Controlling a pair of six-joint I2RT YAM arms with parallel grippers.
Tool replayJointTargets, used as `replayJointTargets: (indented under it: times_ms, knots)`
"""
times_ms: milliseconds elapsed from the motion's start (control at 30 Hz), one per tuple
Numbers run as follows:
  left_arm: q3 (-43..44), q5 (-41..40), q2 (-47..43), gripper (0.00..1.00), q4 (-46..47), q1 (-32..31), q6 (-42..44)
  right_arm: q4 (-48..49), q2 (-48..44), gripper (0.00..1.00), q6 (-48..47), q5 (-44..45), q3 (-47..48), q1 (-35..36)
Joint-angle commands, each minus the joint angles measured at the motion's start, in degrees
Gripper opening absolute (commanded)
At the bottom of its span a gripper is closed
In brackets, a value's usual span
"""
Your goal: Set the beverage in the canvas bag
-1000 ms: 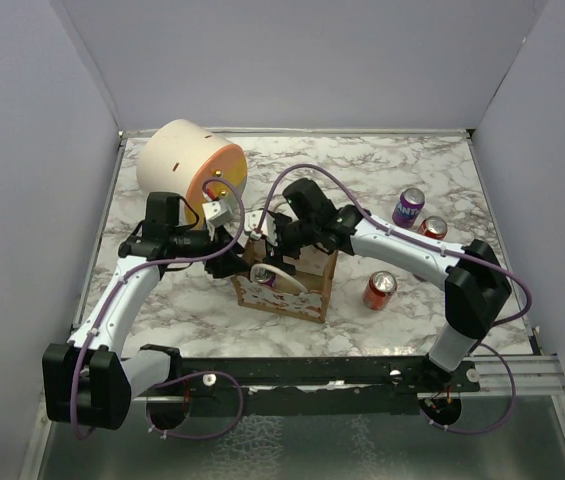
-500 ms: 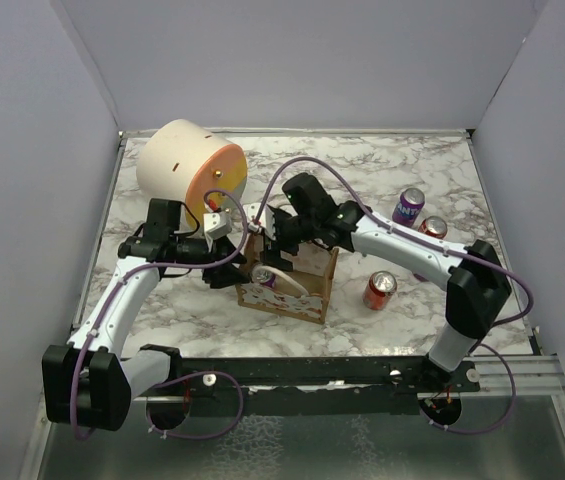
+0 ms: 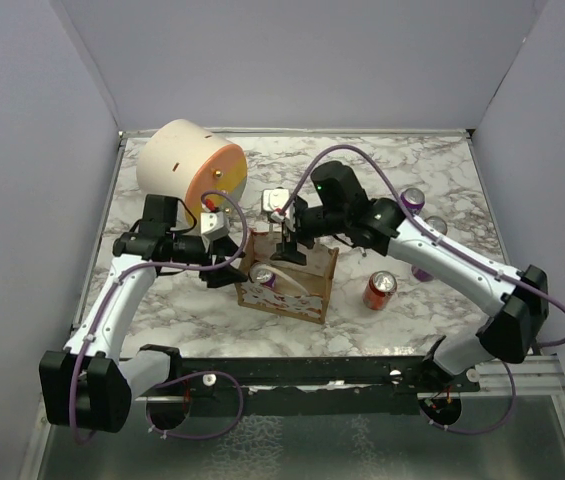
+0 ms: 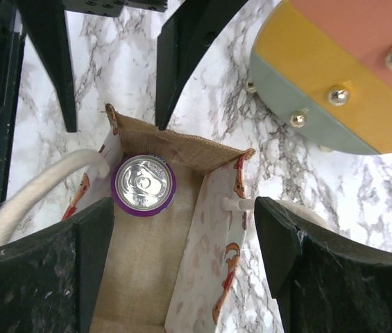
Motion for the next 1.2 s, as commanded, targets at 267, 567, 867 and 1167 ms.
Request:
replayJointTargets:
  times_ms: [267, 567, 867, 1167]
  knots:
    - [14.65, -3.26, 1.64, 0.70, -16.46, -4.05, 10.71, -5.23, -16.13, 0.80, 4.31, -6.62, -4.50, -14.71]
    - [19.87, -9.78, 5.68, 0.61, -13.00, -16.25, 9.17, -10.90, -21.68, 0.79, 8.98, -5.81, -8.88, -34.54]
    - [18.30, -15.10, 6.19, 0.22, -17.34, -25.93, 11.88, -23.83, -21.36, 0.84, -3.29, -4.14, -12.88, -35.70]
    - [13.25, -20.20, 4.22, 0.04, -17.97, -31.29, 14.93, -38.07, -18.43, 0.90, -18.39, -5.99, -15.13, -35.70]
